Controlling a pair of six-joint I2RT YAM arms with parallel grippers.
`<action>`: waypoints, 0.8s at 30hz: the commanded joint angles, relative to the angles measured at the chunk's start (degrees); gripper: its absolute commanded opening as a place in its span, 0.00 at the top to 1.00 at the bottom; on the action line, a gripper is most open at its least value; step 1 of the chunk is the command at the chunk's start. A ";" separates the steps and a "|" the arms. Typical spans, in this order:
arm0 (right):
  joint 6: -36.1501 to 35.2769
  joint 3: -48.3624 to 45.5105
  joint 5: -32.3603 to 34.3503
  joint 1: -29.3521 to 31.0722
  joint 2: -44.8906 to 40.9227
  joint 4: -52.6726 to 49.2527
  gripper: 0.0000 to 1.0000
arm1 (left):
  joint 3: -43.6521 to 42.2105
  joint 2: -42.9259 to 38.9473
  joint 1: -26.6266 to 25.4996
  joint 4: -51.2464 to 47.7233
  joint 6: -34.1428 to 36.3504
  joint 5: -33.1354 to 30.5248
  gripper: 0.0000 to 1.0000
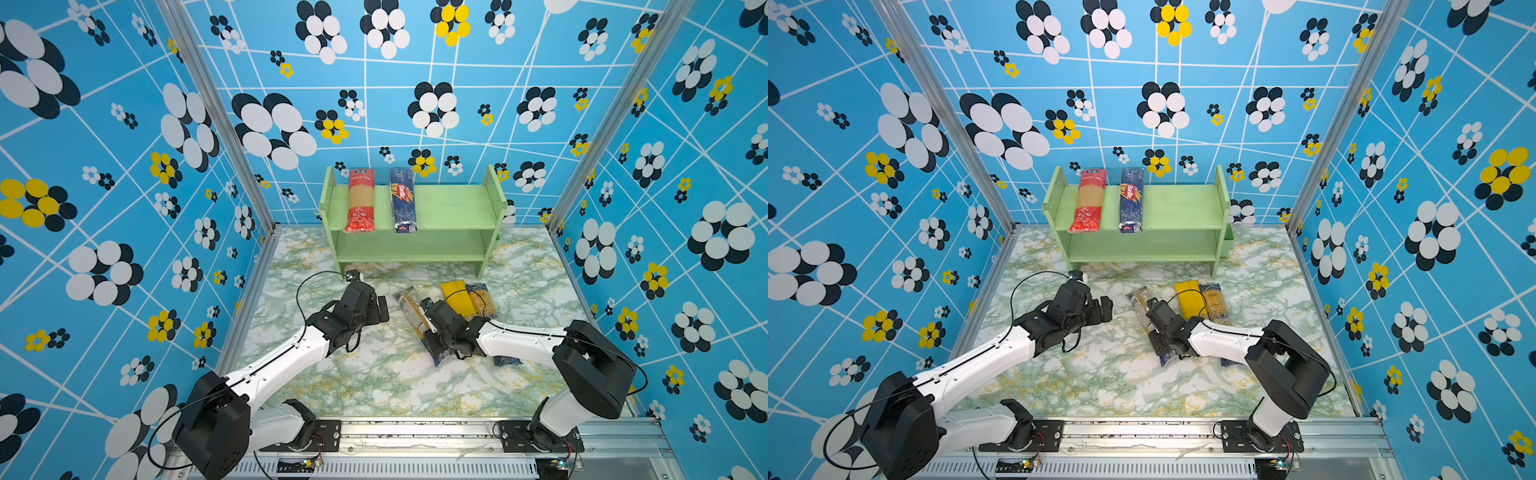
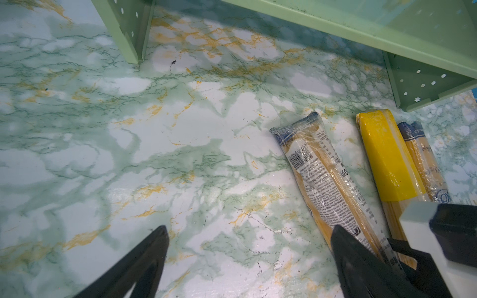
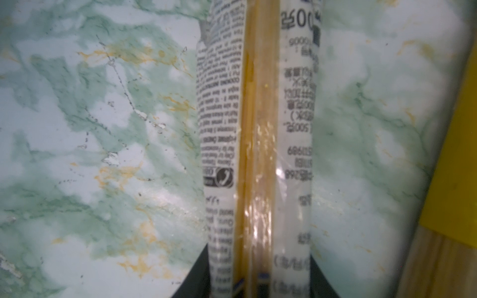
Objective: Place and organize the pasta boxes and bags onto the shelf
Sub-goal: 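Close the right gripper on the clear printed spaghetti bag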
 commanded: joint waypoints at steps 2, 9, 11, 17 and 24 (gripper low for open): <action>-0.29 2.71 -0.44 0.65 0.05 -4.74 1.00 | -1.03 -0.39 0.56 0.82 -0.32 0.35 0.01; 0.96 6.12 -0.49 0.40 -1.30 -8.62 1.00 | -1.25 -0.21 0.64 1.16 -0.33 0.61 0.01; 1.74 7.76 0.54 0.16 -0.95 -10.47 1.00 | -1.38 -0.18 0.73 1.20 -0.33 0.61 0.01; 2.08 11.63 1.80 -0.26 0.05 -15.03 1.00 | -1.56 -0.31 0.91 1.34 -0.30 0.61 0.01; 0.10 13.55 1.12 -0.57 -2.05 -17.02 1.00 | -1.56 -0.04 1.27 1.45 -0.16 0.88 0.01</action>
